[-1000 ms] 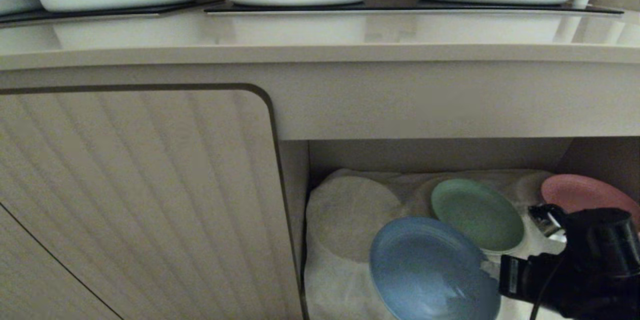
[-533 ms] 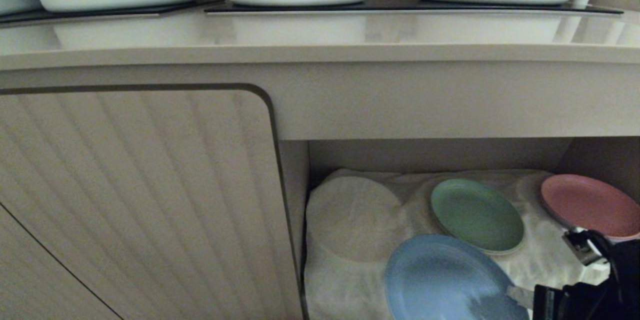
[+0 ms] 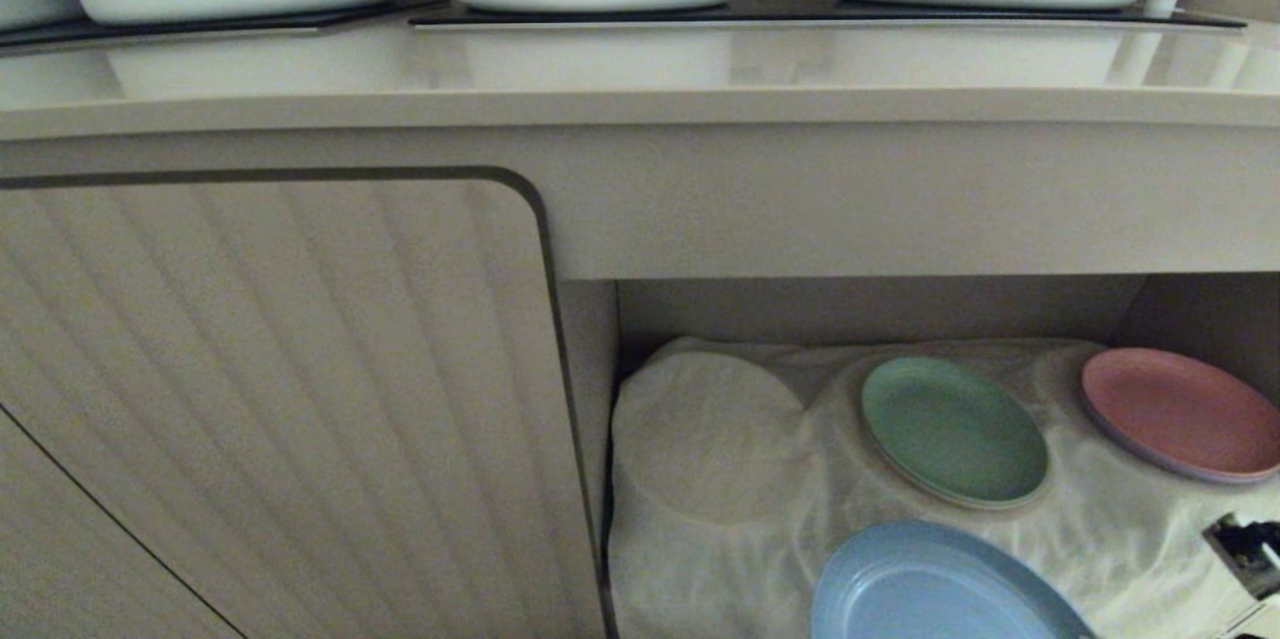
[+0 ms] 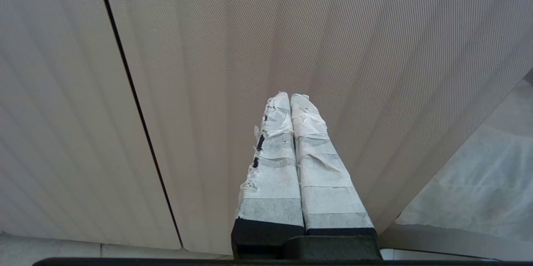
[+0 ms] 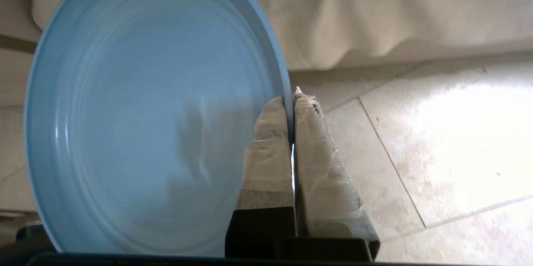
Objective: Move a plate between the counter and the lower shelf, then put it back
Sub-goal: Put the plate
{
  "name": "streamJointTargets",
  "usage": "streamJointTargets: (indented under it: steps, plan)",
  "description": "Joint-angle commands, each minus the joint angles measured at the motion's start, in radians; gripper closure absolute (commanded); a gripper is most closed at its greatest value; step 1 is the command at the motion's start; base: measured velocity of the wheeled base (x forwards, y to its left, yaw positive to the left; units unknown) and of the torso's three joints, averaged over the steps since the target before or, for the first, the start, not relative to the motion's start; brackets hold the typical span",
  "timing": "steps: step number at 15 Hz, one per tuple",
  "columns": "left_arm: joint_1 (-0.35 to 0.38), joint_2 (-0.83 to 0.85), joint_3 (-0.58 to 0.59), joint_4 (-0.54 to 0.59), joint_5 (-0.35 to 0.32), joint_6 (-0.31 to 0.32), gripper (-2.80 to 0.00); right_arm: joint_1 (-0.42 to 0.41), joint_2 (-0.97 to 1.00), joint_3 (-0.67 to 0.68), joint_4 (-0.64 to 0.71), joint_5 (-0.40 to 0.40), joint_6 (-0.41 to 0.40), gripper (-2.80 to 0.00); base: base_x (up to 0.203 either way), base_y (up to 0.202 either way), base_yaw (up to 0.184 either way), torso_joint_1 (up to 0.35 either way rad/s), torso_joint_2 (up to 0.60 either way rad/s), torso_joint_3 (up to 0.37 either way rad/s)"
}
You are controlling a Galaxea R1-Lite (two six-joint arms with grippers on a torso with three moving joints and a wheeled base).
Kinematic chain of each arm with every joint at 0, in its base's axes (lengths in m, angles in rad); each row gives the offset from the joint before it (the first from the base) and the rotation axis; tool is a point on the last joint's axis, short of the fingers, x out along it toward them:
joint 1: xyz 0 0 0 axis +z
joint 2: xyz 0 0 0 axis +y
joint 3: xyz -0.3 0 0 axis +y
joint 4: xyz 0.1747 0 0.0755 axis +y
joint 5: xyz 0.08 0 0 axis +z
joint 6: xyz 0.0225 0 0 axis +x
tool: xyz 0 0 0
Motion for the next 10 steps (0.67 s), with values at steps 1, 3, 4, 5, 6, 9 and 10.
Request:
streamJointTargets:
  steps: [1,3,4,5,6,9,10]
  plan:
    - [0.0,0.0,0.0,0.0,0.001,-0.001,0.0,-0.013,-0.114,0.013,0.046,-0.001,0.003,0.0,0.0,0.0,0.0,0.0,0.0,0.0]
    - [0.0,0.0,0.001,0.0,0.001,-0.001,0.0,-0.056,-0.19,0.027,0.117,0.001,0.001,0.0,0.0,0.0,0.0,0.0,0.0,0.0]
    - [0.0,0.0,0.001,0.0,0.001,-0.001,0.0,-0.074,-0.226,0.032,0.154,0.002,0.0,0.0,0.0,0.0,0.0,0.0,0.0,0.0]
    - [0.0,0.0,-0.001,0.0,0.001,-0.001,0.0,-0.086,-0.258,0.035,0.186,0.002,-0.001,0.0,0.0,0.0,0.0,0.0,0.0,0.0]
    - [0.0,0.0,0.0,0.0,0.001,-0.001,0.0,-0.095,-0.29,0.035,0.219,0.002,-0.003,0.0,0.0,0.0,0.0,0.0,0.0,0.0]
    - [0.0,0.0,-0.001,0.0,0.001,-0.001,0.0,-0.157,-0.363,0.043,0.306,0.009,-0.082,0.0,0.0,0.0,0.0,0.0,0.0,0.0]
    - [0.0,0.0,0.001,0.0,0.001,-0.001,0.0,-0.165,-0.375,0.048,0.311,0.011,-0.089,0.0,0.0,0.0,0.0,0.0,0.0,0.0]
